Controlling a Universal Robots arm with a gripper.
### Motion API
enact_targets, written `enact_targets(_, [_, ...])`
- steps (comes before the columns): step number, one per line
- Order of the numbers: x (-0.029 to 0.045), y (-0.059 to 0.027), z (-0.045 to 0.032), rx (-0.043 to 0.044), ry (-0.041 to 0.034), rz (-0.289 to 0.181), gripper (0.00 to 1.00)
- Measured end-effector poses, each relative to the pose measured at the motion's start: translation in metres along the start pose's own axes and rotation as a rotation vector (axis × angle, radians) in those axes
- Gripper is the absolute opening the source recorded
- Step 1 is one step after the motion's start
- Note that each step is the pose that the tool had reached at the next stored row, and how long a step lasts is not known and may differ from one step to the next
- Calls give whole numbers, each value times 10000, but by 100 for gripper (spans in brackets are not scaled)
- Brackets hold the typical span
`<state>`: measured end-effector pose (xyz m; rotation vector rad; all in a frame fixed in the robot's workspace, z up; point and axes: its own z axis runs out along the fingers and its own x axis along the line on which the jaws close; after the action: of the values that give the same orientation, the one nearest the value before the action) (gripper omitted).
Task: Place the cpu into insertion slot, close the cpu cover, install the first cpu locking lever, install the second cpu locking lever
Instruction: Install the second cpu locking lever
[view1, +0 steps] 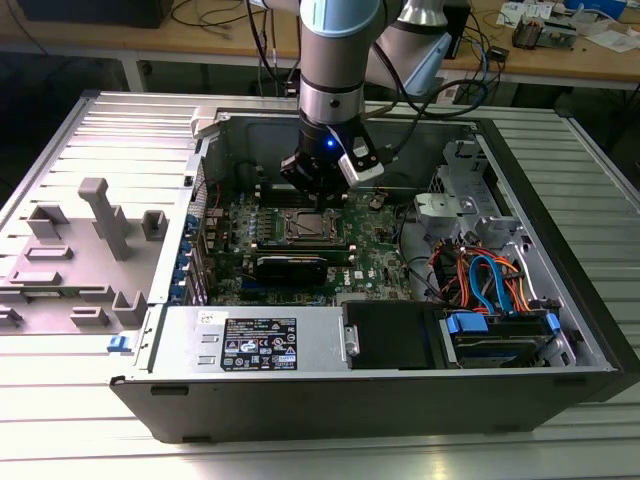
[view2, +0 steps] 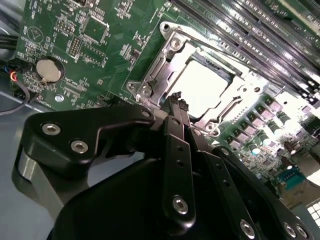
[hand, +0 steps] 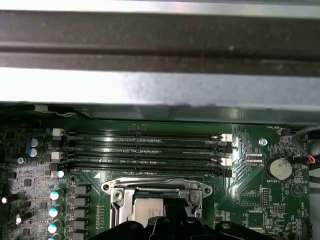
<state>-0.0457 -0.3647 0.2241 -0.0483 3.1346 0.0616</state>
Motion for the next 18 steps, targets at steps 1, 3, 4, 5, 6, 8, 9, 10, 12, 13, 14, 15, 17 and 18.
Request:
enact_targets(1, [1, -14, 0, 1, 0, 0, 11])
enact_targets(3, [1, -34, -1, 0, 0, -1, 11])
enact_targets(4, [2, -38, -1, -1, 0, 0, 11])
enact_targets(5, [2, -41, -10, 2, 1, 1, 11])
enact_targets(6, [2, -40, -36, 0, 0, 1, 11])
enact_targets(8, [1, -38, -87, -2, 0, 0, 11])
enact_targets(9, [1, -38, -108, 0, 0, -1, 11])
enact_targets(10, [1, -39, -108, -3, -1, 0, 11])
enact_targets(12, [1, -41, -110, 0, 1, 0, 11])
enact_targets(13, [1, -48, -110, 0, 0, 0, 11])
enact_targets(14, [1, -54, -110, -1, 0, 0, 11])
enact_targets(15, [1, -54, -110, 0, 1, 0, 11])
enact_targets(17, [1, -55, -110, 0, 0, 0, 11])
enact_targets(18, [1, -55, -110, -1, 0, -1, 11])
